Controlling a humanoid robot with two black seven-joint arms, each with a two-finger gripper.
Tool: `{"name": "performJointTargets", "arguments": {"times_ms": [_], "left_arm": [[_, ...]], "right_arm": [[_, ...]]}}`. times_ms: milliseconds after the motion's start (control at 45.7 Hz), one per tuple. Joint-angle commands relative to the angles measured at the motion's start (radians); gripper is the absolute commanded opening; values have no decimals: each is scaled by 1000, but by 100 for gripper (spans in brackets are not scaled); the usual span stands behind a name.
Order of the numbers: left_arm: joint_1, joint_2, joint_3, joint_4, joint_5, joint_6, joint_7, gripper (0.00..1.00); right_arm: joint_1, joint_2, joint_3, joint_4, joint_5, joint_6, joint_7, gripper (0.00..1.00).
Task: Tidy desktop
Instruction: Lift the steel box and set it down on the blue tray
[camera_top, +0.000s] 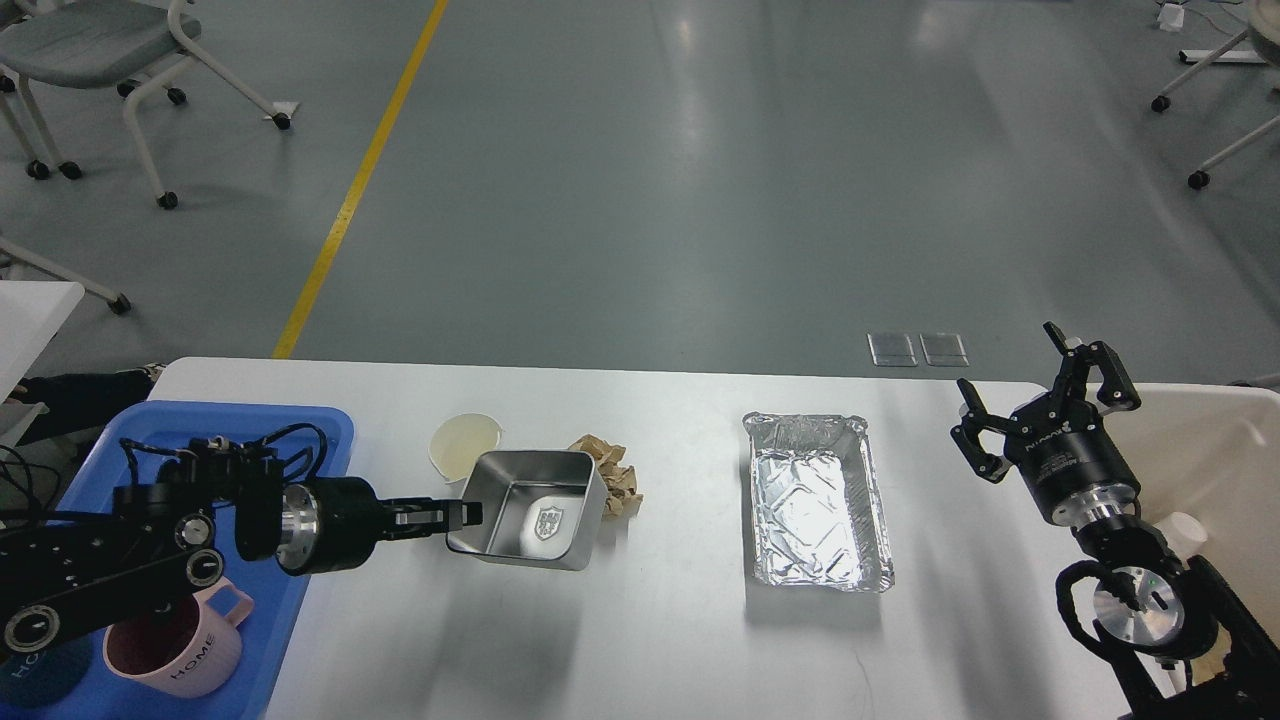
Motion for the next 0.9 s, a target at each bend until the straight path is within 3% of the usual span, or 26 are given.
{"name": "performJointTargets", "arguments": {"times_ms": [0, 394, 525, 700, 875], "left_arm": [[-48, 121, 0, -68, 0, -25, 0, 0], [-105, 457, -16, -159, -41, -31, -3, 0], [-103, 516, -16, -156, -54, -22, -3, 0], [-88, 549, -5, -101, -72, -2, -3, 0], [-59, 532, -3, 51, -81, -5, -8, 0]], "right_arm": [[1, 1, 0, -1, 0, 0, 0, 100], [1, 15, -2, 0, -2, 0, 0, 100], [3, 28, -5, 2, -2, 0, 0, 100], [0, 35, -5, 3, -6, 0, 0, 100], [0, 35, -5, 3, -6, 0, 0, 100]]}}
